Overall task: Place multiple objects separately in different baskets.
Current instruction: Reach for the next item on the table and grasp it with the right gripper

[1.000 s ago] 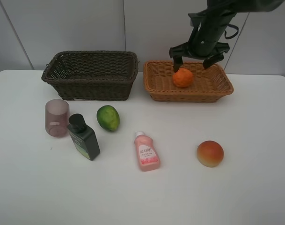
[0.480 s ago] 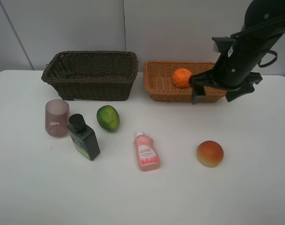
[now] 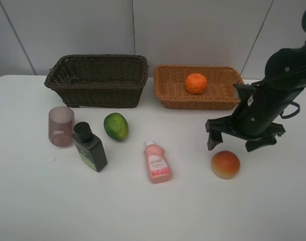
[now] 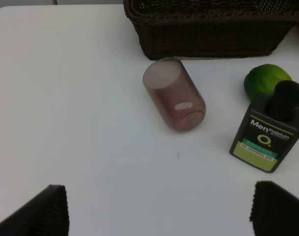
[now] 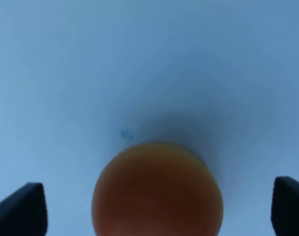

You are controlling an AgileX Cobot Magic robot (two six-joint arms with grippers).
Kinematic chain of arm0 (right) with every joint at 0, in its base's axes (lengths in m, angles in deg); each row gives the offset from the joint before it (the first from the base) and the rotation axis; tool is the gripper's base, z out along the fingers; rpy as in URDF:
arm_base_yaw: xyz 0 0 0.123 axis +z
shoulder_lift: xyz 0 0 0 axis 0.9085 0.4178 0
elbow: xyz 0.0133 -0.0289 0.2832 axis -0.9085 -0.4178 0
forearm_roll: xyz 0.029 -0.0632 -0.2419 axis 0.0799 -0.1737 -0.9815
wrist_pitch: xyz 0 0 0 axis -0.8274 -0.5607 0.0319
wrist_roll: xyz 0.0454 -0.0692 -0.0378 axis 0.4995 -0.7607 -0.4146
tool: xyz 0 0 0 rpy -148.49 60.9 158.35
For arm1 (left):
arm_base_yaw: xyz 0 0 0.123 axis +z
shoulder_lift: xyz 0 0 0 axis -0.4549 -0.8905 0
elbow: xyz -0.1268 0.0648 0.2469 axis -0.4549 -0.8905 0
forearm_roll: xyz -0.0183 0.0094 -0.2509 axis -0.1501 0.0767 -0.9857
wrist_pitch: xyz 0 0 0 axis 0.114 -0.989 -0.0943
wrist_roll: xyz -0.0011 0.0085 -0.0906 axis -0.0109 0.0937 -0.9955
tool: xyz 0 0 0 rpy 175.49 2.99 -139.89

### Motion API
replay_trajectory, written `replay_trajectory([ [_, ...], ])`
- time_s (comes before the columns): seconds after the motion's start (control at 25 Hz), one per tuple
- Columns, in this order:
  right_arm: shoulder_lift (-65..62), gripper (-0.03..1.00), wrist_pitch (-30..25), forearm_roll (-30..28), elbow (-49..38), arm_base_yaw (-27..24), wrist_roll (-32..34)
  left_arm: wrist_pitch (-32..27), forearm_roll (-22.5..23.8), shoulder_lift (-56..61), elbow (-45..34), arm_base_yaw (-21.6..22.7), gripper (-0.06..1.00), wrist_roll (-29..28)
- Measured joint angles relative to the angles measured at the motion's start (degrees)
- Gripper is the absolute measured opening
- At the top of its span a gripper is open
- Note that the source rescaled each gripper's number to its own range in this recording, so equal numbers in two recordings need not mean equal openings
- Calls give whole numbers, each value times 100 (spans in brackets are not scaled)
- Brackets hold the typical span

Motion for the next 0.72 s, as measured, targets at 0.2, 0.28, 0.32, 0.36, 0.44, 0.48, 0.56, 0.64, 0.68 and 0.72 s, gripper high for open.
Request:
replay_trajectory([
  [0.2,-9,100,39,88,-58,56,17,0,0,0,0,0,92,0],
  [0.28,-9,100,67,88,-58,56,17,0,0,0,0,0,92,0],
  [0.32,-9,100,96,93,-58,56,17,0,0,0,0,0,92,0],
  [0.36,-9,100,120,93,-58,56,17,0,0,0,0,0,92,0],
  [0.44,-9,100,130,93,-58,56,17,0,0,0,0,0,92,0],
  [0.48,-9,100,144,93,-58,56,17,0,0,0,0,0,92,0],
  [0.56,-9,100,149,93,-58,56,17,0,0,0,0,0,92,0],
  [0.64,25,100,154,93,-58,56,17,0,0,0,0,0,92,0],
  [0.68,78,100,154,93,-58,56,17,0,0,0,0,0,92,0],
  [0.72,155,100,154,93,-58,56,17,0,0,0,0,0,92,0],
])
